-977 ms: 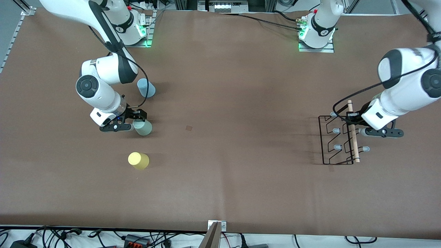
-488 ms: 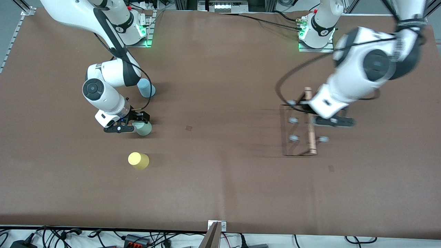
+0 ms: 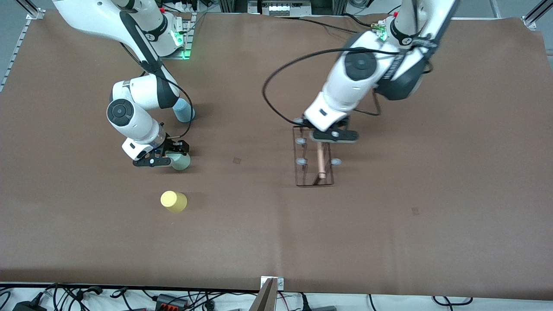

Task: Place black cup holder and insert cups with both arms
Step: 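Slide the holder toward the table middle while the right gripper grasps the mint cup, then release the holder with the left gripper while the right gripper carries the cup over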

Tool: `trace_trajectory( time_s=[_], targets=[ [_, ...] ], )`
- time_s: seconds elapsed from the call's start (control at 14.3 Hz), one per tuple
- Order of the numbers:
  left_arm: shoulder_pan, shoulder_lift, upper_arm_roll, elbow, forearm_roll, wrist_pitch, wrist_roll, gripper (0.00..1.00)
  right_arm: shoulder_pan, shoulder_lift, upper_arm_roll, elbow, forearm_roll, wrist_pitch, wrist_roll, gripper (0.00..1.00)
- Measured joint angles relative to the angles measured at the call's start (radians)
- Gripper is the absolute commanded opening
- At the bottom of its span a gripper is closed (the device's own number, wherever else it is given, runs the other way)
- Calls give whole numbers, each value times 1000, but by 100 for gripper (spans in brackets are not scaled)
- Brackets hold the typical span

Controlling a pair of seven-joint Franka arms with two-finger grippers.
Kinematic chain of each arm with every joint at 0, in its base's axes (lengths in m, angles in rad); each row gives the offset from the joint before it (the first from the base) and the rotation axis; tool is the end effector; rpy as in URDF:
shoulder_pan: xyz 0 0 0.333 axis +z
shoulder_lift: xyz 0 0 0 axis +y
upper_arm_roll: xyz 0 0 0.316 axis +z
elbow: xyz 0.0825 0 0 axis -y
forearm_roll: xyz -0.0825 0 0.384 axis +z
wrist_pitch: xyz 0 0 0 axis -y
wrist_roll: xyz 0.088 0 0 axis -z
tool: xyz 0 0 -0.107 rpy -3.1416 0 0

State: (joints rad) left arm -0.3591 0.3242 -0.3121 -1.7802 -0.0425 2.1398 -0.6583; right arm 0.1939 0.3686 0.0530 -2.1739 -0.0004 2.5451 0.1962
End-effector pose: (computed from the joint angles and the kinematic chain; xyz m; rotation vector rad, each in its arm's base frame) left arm 0.5113 -0.3890 0.3875 3.0044 0.0404 -0.0651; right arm 0.5467 0.1379 0.2210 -3.1216 -0.0741 0.0017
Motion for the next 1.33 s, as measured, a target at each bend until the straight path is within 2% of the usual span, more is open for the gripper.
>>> trace_trajectory(
  time_s=[0.07,0.14,0.35,0.49,0.56,0.63,0.98,1.19,1.33],
  targets=[
    [-19,15,0,7,0,8,-16,2,0,-2,0,1,0,0,1,13],
    [-34,30,0,20,0,12,-32,2,0,-2,0,1,0,0,1,10],
    [-71,72,1,49,15,12,-72,2,1,-8,0,9,0,-5,-1,8],
    [-98,105,1,60,89,13,-137,6,1,-34,-1,36,-1,-63,-16,8],
    [-106,121,0,70,121,14,-165,37,1,-54,-2,57,-1,-107,-35,8],
    [-111,135,0,82,137,15,-183,99,0,-79,-5,79,-1,-150,-59,8],
    [-106,131,5,145,148,-10,-191,100,0,-183,-16,162,0,-337,-86,8],
    [-69,66,11,203,155,-187,-141,100,24,-217,-7,245,27,-511,7,8],
    [-5,25,14,267,157,-349,-32,100,96,-238,6,302,63,-590,156,7]
  ],
)
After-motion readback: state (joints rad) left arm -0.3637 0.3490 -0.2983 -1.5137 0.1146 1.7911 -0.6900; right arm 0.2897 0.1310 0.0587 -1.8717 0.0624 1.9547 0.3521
